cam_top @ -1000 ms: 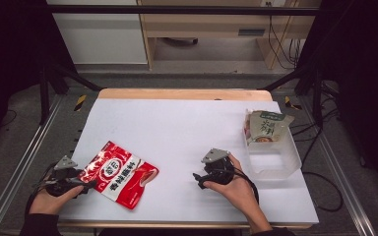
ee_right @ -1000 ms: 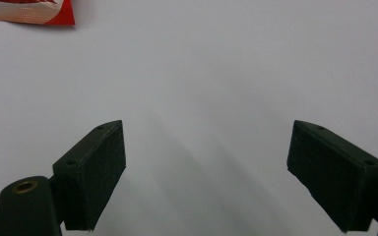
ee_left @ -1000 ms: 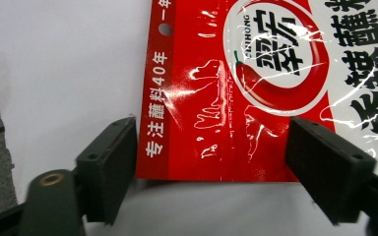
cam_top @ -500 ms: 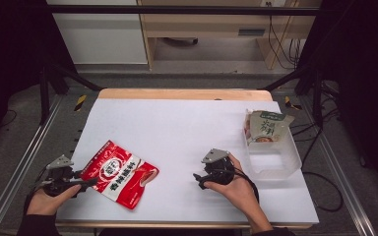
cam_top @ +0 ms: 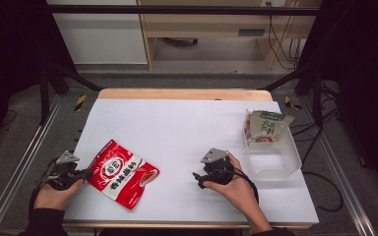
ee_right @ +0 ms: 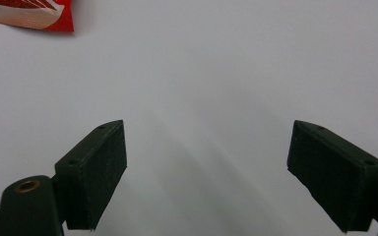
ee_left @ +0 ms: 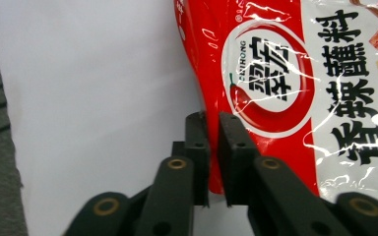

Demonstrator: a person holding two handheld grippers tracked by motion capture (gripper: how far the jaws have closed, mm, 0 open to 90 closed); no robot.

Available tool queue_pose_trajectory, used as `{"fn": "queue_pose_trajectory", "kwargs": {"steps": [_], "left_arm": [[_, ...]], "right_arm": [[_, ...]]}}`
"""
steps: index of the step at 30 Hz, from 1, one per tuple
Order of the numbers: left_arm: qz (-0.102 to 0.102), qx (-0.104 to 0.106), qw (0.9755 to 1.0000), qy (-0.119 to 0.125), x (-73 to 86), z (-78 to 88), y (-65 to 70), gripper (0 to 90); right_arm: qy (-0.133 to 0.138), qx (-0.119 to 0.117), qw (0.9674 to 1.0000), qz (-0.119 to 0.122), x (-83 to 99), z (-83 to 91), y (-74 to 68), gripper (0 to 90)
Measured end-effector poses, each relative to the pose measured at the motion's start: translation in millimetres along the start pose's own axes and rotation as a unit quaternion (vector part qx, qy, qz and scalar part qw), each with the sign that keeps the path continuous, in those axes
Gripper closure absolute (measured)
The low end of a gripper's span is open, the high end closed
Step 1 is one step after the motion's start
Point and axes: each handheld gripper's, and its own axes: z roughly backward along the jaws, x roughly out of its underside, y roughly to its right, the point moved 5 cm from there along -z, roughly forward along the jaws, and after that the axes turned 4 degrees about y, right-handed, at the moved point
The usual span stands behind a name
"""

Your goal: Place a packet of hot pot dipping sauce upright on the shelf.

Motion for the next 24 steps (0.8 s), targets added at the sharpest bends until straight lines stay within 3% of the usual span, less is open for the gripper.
{"fn": "queue_pose_trajectory", "kwargs": {"steps": [5,6,9,15,19,22,24], "left_arm": [[-0.023,0.0,0.9996,0.014,-18.2,5.8,5.8,90.0],[-0.034,0.007,0.999,0.029,-30.0,8.5,9.8,90.0],[-0.045,0.016,0.9981,0.037,-40.7,9.8,14.7,90.0],[-0.097,0.034,0.9937,0.044,-78.2,10.0,36.0,90.0],[-0.114,0.04,0.9914,0.049,-92.0,12.4,45.5,90.0],[-0.13,0.059,0.988,0.06,-108.3,16.6,57.7,90.0],[-0.134,0.06,0.9874,0.06,-111.4,17.1,60.2,90.0]], "right_arm": [[0.003,0.002,1.0,0.007,-5.7,1.4,-0.2,15.7],[0.004,0.002,0.9999,0.009,-8.4,2.6,0.0,15.7],[0.007,0.007,0.9999,0.014,-14.1,5.5,1.4,15.7],[0.017,0.014,0.9994,0.026,-33.3,14.3,4.9,16.3],[0.019,0.016,0.999,0.036,-44.0,18.8,6.0,16.6],[0.021,0.018,0.9988,0.041,-53.4,22.3,7.6,17.9],[0.02,0.018,0.9986,0.045,-56.3,23.3,7.5,18.1]]}}
